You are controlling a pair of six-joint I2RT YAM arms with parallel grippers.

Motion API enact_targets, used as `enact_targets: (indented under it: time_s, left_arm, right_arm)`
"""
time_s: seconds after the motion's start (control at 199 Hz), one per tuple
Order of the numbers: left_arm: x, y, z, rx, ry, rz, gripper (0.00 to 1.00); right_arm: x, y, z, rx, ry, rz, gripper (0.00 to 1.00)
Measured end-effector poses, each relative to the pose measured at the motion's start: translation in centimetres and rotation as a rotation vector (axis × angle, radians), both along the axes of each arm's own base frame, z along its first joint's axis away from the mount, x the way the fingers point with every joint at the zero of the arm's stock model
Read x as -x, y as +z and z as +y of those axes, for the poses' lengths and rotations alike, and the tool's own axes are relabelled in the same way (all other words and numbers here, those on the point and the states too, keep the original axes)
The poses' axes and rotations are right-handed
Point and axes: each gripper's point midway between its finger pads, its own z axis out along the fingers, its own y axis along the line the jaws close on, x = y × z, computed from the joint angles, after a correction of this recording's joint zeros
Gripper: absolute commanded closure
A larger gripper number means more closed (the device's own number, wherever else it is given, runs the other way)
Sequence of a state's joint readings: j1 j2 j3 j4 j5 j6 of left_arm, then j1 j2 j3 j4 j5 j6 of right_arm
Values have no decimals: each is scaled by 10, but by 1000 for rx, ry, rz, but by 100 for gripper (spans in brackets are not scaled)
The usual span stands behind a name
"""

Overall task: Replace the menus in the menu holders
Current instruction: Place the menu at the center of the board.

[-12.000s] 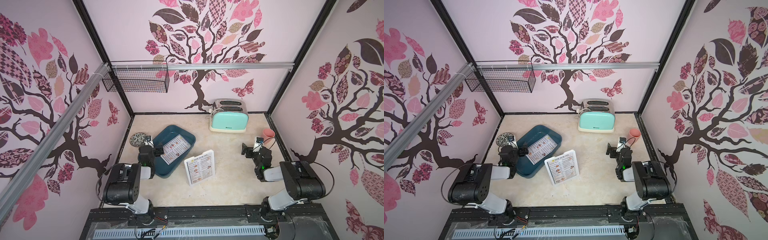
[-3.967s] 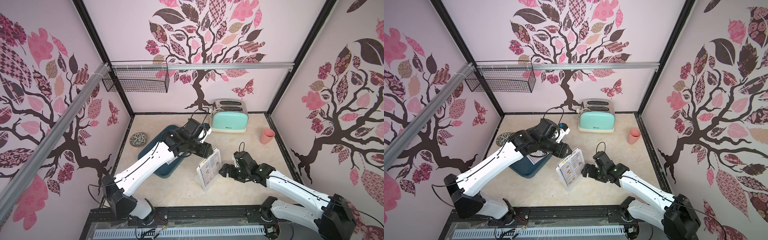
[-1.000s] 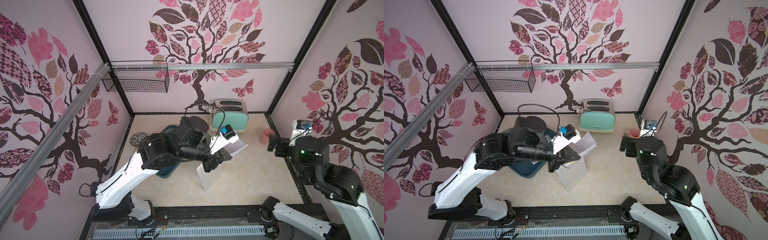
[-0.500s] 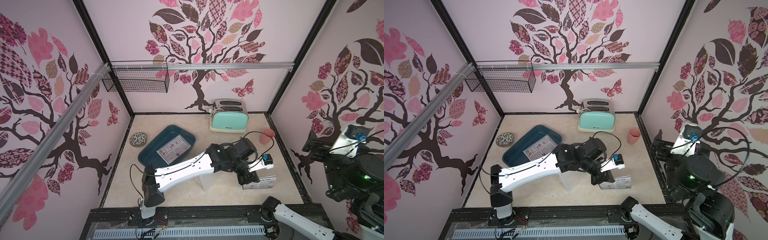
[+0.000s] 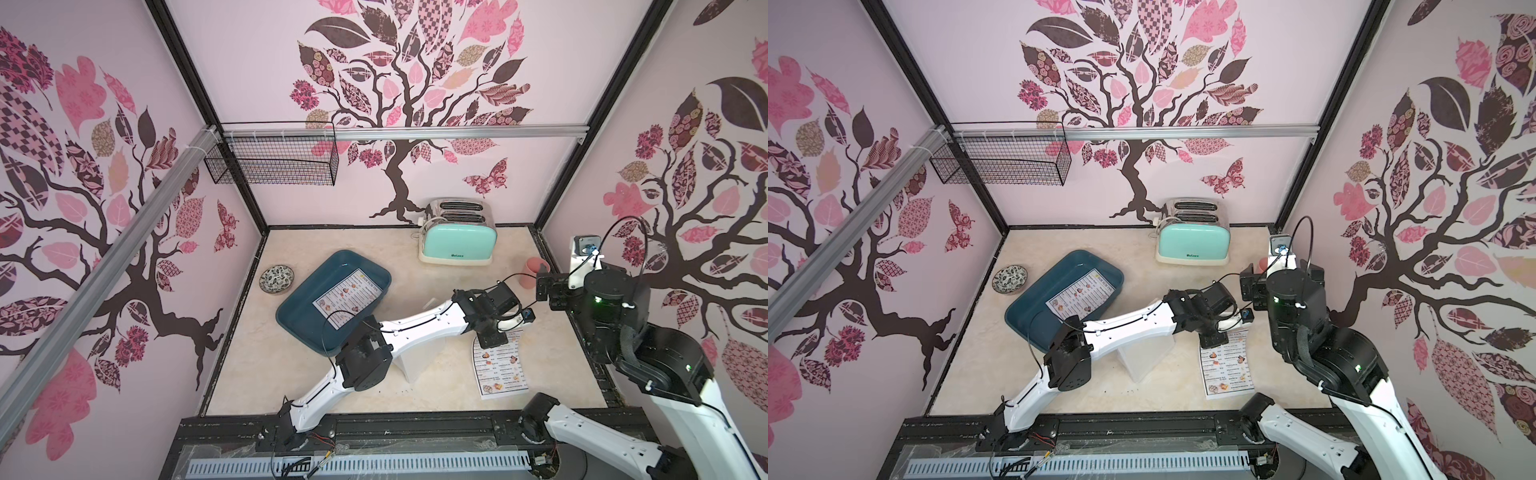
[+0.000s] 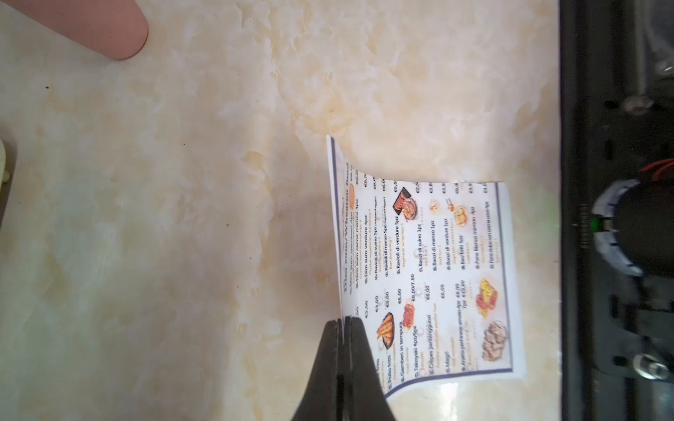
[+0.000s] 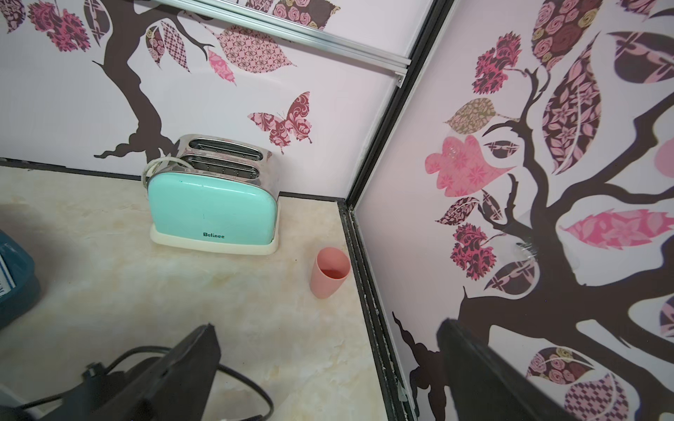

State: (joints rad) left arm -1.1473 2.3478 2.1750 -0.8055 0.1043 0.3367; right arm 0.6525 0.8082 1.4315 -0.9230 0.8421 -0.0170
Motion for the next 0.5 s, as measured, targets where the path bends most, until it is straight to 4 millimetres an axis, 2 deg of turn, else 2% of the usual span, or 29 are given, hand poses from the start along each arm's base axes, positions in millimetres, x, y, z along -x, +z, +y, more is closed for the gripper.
enact_targets:
  time_s: [0.231, 0.361, 0.501]
  left_arm:
    - [-22, -36, -5, -51, -22, -111, 100]
    - [-30, -43, -4, -72, -20, -156, 65]
    - [-42, -38, -6, -69, -2, -224, 49]
  right_arm:
    - [6, -3, -3, -40, 0, -1, 0]
    - [6, -5, -3, -35, 1, 7, 0]
    - [6, -5, -3, -33, 0, 9, 0]
